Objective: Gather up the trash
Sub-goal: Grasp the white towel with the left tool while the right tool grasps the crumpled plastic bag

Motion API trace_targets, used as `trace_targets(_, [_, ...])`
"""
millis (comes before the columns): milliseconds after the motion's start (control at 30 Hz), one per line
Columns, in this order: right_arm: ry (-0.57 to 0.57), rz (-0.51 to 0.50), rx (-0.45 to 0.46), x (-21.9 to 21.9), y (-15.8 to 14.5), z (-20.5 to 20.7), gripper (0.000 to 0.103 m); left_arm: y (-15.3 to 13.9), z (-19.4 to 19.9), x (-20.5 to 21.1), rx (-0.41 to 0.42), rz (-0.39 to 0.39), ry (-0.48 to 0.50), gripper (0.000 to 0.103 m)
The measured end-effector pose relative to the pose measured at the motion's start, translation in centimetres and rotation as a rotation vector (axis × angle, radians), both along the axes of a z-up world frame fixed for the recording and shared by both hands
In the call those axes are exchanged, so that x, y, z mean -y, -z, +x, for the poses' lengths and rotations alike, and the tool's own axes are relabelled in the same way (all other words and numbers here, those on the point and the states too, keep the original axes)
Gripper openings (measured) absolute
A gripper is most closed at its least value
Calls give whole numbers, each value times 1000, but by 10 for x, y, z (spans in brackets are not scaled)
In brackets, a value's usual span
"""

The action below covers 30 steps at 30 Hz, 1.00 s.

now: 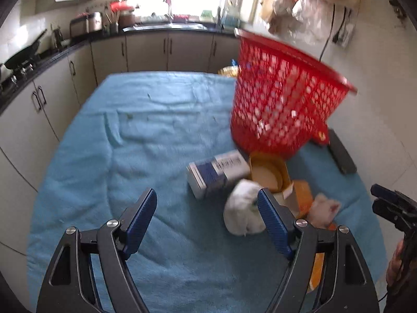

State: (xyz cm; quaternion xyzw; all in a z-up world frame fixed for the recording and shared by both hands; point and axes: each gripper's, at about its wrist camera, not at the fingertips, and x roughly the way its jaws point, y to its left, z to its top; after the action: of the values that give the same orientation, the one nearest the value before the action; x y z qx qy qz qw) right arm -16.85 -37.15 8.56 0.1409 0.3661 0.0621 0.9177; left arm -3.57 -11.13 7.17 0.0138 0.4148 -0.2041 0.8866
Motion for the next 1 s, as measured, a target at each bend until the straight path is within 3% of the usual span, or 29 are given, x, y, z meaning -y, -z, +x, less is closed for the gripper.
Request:
trace_targets(333, [-9, 116, -84, 7, 38, 12, 84, 32, 3, 34, -58, 47, 75, 78])
trace_targets(500, [-83, 97, -80, -10, 42, 16, 84, 40, 9, 43, -73, 65, 100, 77])
trace_targets(833, [-165, -55, -67, -52, 48, 31, 84, 49, 10, 56, -111, 65, 151, 43])
trace_targets(1000, [-166, -70, -71, -59, 52, 37, 84, 48, 7, 57, -104, 70, 143, 39])
